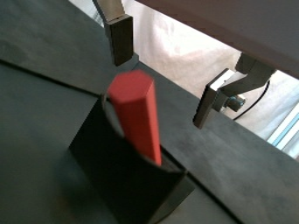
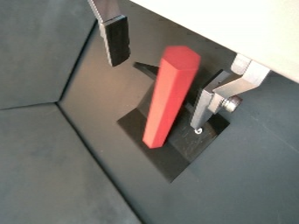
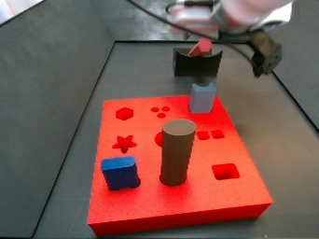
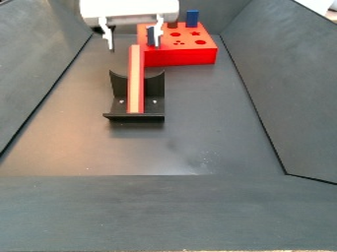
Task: Pick up the hexagon object. Move up. Place the hexagon object on the fixture. Regrasp the hexagon object. Move to above the board. Insert the hexagon object.
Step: Regrasp the hexagon object, then move to above the board.
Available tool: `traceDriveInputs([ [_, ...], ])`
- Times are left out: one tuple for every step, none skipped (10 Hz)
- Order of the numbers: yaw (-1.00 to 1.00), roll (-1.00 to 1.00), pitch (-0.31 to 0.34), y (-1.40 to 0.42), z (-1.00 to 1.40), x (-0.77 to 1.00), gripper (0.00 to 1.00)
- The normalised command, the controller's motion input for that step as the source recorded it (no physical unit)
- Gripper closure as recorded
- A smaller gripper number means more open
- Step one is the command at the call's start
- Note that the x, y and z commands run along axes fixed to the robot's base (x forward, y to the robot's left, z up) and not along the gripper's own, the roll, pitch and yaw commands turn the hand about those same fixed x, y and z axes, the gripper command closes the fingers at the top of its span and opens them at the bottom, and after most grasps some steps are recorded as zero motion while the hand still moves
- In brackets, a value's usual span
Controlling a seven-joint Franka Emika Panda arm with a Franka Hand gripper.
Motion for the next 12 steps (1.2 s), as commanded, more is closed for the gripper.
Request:
traceDriveInputs([
  [-0.05, 0.06, -0.040, 0.02, -0.67, 0.06, 0.00],
  [-0.04, 0.06, -0.013, 0.01, -0.39, 0.06, 0.00],
  [-0.03, 0.06, -0.003, 0.00, -0.29, 0.06, 0.00],
  [0.00, 0.00, 0.000, 0.00, 0.00, 0.00, 1.00],
  [0.09, 0.31, -0.017, -0.24, 1.00, 0.06, 1.00],
  [0.08, 0.30, -0.017, -0.24, 1.00, 0.06, 1.00],
  [0.06, 0.26, -0.013, -0.23, 1.00, 0.06, 1.00],
  [0.04, 0.20, -0.015, -0.23, 1.00, 0.06, 1.00],
  [0.01, 0.14, -0.014, -0.22, 1.00, 0.06, 1.00],
  [0.00, 0.11, -0.006, -0.22, 1.00, 0.06, 1.00],
  [-0.01, 0.10, 0.004, -0.22, 1.00, 0.07, 1.00],
  [-0.02, 0.08, 0.028, -0.21, 1.00, 0.07, 1.00],
])
